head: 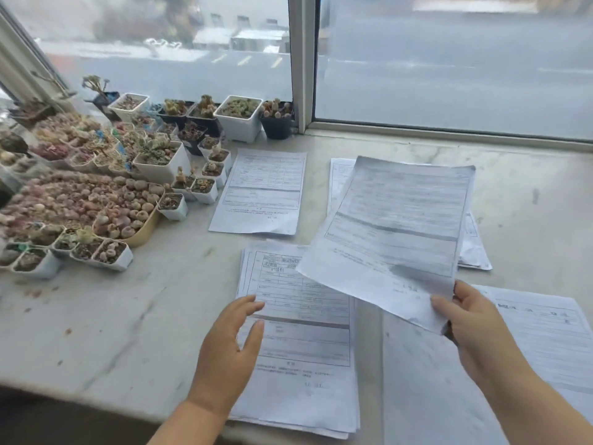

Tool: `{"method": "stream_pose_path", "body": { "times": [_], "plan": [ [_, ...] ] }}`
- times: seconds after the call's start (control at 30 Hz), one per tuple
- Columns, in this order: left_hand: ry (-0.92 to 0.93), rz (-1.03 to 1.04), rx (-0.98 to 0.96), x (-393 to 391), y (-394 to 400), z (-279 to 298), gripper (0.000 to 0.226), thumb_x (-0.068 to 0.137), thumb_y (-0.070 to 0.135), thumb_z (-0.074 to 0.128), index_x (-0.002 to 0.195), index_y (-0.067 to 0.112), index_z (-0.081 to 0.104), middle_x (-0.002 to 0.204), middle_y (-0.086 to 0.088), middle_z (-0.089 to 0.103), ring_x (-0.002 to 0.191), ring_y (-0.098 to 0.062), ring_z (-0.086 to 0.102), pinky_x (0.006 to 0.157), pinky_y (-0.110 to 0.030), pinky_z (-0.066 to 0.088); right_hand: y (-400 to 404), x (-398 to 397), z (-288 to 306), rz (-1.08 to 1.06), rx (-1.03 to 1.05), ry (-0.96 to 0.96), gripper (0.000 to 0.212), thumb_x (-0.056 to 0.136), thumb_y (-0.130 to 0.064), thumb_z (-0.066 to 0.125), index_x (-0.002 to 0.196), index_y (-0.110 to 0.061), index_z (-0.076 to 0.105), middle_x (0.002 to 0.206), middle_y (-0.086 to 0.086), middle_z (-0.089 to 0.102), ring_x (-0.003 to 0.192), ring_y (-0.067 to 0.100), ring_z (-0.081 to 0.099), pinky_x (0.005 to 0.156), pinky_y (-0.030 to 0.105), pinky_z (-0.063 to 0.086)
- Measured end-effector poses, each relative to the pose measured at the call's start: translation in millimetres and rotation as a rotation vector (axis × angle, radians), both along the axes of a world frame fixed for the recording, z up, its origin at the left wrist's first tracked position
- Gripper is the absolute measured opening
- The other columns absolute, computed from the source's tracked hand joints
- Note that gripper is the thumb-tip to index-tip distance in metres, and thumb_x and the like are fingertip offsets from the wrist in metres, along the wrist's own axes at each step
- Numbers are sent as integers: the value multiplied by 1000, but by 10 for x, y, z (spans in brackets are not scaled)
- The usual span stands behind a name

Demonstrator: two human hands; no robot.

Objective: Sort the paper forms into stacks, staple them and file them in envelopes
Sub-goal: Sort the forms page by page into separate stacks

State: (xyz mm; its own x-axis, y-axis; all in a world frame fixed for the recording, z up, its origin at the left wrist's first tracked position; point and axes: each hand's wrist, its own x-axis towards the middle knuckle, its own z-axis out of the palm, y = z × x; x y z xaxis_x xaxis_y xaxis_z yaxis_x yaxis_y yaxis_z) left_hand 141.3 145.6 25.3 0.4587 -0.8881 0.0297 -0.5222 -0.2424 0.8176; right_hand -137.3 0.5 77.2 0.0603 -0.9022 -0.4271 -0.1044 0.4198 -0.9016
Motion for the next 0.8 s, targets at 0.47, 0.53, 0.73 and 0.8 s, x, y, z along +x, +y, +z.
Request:
{"method": "stream_pose_path", "body": {
  "times": [0.47, 0.53, 0.73, 0.8],
  "plan": [
    [-86, -359, -41, 1171, -972, -540, 12, 88, 31, 49, 94, 35, 58, 89, 26, 54, 83, 9, 55, 73, -5, 41, -1398, 2383, -560, 142, 1, 182, 36, 87, 2, 48, 91, -25, 72, 93, 14, 73, 73, 26, 54, 65, 34, 45],
    [-42, -362, -73, 1233, -968, -583, 14, 88, 28, 51, 97, 35, 58, 91, 24, 56, 83, 7, 56, 71, -9, 45, -1489, 2636, -674, 179, 48, 230, 32, 88, 1, 48, 95, -21, 70, 89, 14, 69, 68, 24, 52, 63, 33, 49],
    [14, -381, -92, 1247, -905, -712, 19, 85, 24, 53, 99, 36, 58, 94, 22, 58, 85, 7, 58, 71, -13, 49, -1391, 2780, -891, 352, -136, 733, 33, 95, -27, 57, 127, -19, 53, 82, -9, 56, 75, 11, 56, 64, 27, 42],
    [-57, -471, -110, 1161, -875, -756, 19, 81, 24, 56, 96, 35, 57, 94, 21, 57, 84, 7, 56, 68, -11, 49, -1262, 2611, -836, 295, -182, 732, 25, 95, -19, 57, 119, -22, 57, 81, -8, 56, 71, 7, 52, 56, 20, 36]
  ]
}}
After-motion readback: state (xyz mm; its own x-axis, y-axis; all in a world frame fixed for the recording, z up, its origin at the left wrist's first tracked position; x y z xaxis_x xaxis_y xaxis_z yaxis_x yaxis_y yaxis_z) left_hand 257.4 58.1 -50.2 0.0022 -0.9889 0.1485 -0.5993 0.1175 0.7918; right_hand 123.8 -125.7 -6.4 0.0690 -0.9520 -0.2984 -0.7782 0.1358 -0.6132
